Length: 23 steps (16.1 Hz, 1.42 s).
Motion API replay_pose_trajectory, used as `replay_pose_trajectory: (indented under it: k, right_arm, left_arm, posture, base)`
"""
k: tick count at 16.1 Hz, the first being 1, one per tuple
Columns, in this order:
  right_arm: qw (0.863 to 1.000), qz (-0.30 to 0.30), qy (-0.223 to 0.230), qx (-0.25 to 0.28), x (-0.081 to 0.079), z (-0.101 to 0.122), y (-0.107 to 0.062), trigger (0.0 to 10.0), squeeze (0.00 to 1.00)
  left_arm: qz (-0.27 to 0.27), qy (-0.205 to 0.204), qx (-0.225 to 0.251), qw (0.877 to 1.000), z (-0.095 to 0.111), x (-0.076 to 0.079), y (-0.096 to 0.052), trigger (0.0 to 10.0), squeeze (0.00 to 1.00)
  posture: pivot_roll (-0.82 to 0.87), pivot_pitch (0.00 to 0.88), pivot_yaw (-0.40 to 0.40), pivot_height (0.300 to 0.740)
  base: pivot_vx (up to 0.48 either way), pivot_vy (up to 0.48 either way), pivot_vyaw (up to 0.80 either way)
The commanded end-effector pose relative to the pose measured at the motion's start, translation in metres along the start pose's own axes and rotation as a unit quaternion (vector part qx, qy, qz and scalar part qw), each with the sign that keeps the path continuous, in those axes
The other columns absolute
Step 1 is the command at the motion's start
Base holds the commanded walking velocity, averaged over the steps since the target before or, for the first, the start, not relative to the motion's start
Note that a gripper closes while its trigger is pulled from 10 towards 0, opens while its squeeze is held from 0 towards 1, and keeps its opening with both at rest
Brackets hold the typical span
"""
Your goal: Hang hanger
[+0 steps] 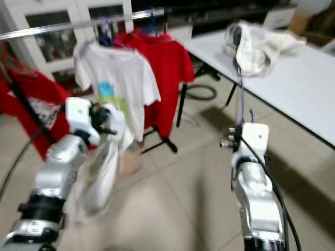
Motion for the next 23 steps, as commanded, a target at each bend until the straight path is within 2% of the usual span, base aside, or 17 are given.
replay_pose_trajectory:
  k: [1,8,15,19,23]
  right_arm:
    - [1.000,0.007,0.005,-0.001,-0.005,0.000,0.000,10.0,0.00]
    - [1.000,0.009,0.006,0.004,-0.007,0.003,0.001,10.0,0.00]
    - [0.997,0.062,-0.002,0.042,-0.022,0.030,0.002,10.0,0.00]
    - [0.993,0.093,0.006,0.067,-0.031,0.044,-0.001,10.0,0.00]
    - [0.989,0.126,0.001,0.071,-0.043,0.046,-0.007,10.0,0.00]
  left_arm:
    - [0.001,-0.001,0.010,1.000,0.009,-0.001,0.002,10.0,0.00]
    - [-0.003,0.003,0.006,1.000,0.010,0.000,0.005,10.0,0.00]
    - [0.000,0.005,0.012,1.000,0.015,-0.005,0.008,10.0,0.00]
    - [-0.009,0.004,0.028,1.000,0.027,-0.005,0.013,10.0,0.00]
    - [-0.017,-0.004,0.039,0.999,0.035,-0.004,0.018,10.0,0.00]
  posture:
    - [0.00,0.000,0.023,0.740]
    - [-0.01,0.000,0.032,0.740]
    - [-0.02,0.000,0.040,0.740]
    - [-0.02,0.000,0.050,0.740]
    - [-0.03,0.000,0.058,0.740]
  base:
    - [0.480,0.000,-0.80]
    - [0.480,0.000,-0.80]
    - [0.476,0.000,-0.80]
    - [0.459,0.000,0.00]
    - [0.456,0.000,0.00]
Point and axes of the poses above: a point about 5 cm out from each wrist's last joint towards the gripper, its own y axis pointing out of the wrist towards the gripper, its own z axis along the axis of the wrist's last joint, x = y × z, the point moved 6 cm from there along y, pointing out of the wrist towards the gripper, and after that the axes turned 6 degrees about y, right-handed, at the moved point
